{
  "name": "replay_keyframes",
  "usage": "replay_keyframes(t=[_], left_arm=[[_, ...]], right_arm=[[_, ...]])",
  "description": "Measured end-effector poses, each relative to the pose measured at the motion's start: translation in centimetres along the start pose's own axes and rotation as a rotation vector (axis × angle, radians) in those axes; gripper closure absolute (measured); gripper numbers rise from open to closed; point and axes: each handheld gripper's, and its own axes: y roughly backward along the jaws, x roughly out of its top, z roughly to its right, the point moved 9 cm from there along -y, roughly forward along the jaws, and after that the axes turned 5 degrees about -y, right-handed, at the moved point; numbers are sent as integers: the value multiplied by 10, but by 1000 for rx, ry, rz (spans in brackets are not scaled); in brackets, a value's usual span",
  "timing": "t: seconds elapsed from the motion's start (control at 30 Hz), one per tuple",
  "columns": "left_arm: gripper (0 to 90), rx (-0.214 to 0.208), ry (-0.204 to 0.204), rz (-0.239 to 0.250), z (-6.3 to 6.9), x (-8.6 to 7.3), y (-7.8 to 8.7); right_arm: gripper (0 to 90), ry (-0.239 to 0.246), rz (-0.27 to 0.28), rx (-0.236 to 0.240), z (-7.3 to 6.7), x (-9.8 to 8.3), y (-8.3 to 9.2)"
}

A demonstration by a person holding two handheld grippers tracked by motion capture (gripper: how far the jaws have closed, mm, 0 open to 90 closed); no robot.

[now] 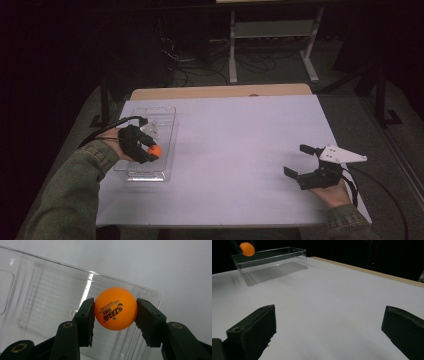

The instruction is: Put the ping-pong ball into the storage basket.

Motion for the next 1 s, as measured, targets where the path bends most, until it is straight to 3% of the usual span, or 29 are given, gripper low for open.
replay_keyframes(t=[0.6, 1.0], left_arm=[[501, -30, 15, -23, 3, -6, -14], [502, -51, -4, -57, 5, -5, -24]], right_arm=[[0, 3, -6, -1, 0, -1, 0], [0, 5, -3, -2, 0, 0, 0]])
